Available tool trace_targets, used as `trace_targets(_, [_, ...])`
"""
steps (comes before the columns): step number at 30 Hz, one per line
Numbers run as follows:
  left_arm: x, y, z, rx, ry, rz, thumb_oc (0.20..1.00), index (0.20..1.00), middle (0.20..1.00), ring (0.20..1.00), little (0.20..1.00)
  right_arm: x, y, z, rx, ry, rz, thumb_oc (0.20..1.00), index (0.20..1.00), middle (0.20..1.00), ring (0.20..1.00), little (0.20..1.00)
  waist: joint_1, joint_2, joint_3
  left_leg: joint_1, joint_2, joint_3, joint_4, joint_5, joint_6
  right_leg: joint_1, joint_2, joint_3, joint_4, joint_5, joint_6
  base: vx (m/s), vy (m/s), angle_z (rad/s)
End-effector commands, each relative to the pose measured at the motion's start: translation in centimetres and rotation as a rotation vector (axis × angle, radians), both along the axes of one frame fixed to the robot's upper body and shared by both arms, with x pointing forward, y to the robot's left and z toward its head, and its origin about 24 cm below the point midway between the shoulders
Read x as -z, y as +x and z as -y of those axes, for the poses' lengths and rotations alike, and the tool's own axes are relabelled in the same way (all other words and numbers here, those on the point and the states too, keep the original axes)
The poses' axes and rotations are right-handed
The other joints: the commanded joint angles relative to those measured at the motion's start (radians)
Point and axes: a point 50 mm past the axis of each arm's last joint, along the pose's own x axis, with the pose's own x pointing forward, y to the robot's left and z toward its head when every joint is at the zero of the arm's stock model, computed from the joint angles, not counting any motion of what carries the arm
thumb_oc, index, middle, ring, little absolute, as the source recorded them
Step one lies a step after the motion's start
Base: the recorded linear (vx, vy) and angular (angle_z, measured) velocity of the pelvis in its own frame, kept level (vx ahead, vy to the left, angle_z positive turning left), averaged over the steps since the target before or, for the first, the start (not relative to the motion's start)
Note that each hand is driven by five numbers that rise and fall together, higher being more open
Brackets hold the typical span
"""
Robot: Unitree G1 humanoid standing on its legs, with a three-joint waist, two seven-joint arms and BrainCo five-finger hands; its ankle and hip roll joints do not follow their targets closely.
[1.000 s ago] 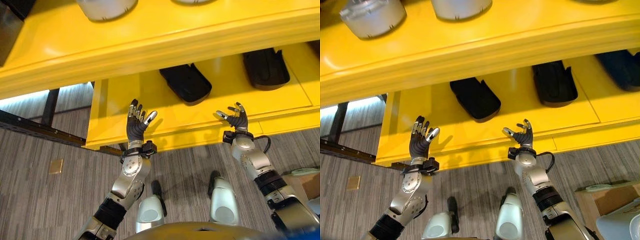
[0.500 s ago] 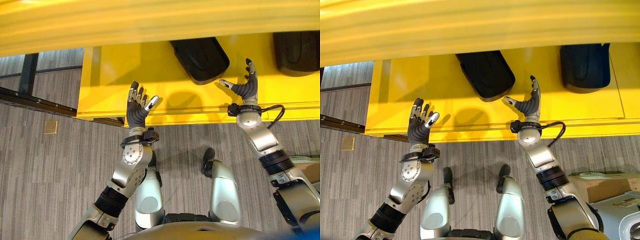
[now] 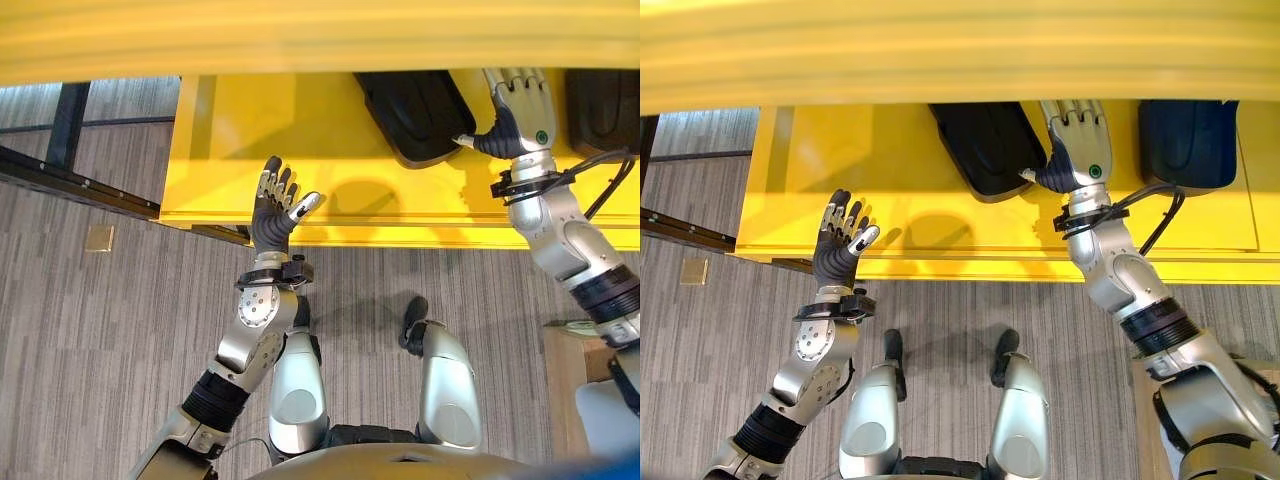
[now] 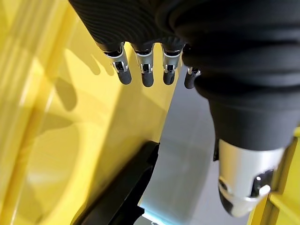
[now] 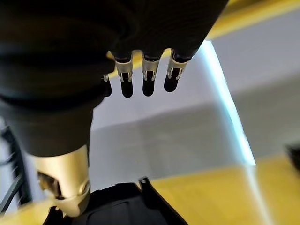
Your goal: Move parts from the plastic box to the shelf.
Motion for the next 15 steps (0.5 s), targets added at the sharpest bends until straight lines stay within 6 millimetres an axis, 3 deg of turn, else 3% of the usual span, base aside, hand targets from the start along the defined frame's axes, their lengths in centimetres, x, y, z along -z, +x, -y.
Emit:
trace_targets(1, [-2.0, -0.6, -0.5, 0.030, -0.004, 0.118, 1.000, 1.000, 1.000, 1.000, 1.000, -2.3, 0.1, -1.5, -0.050, -0.098, 0.103, 1.000, 1.000, 1.000, 1.000, 1.000, 0.005, -0.022, -0.014, -0.041, -0.047, 0.043, 0.021, 0.037, 0.045, 0.057, 0.037, 0.015, 0.041, -0.059, 0.020, -0.07, -0.031, 0.05])
trace_targets(9, [-2.0, -0.3, -1.0, 0.035, 0.022, 0.128, 1.000, 1.000, 1.000, 1.000, 1.000, -0.1, 1.1, -2.0, -0.078, -0.273, -0.094, 1.000, 1.000, 1.000, 1.000, 1.000, 0.021, -0.038, -0.006, -0.061, -0.051, 0.044, 0.040, 0.026, 0.050, 0.043, 0.034, 0.011, 0.057, -0.068, 0.022, -0.04, -0.016, 0.02])
trace_targets(15, [-2.8, -0.3, -1.7, 0.011, 0.033, 0.172, 1.000, 1.000, 1.000, 1.000, 1.000, 1.9, 1.4, -1.2, -0.085, -0.219, -0.273, 1.000, 1.000, 1.000, 1.000, 1.000, 0.026, -0.058, -0.004, -0.068, -0.042, 0.050, 0.040, 0.023, 0.048, 0.045, 0.033, 0.007, 0.041, -0.060, 0.031, -0.03, -0.025, 0.05])
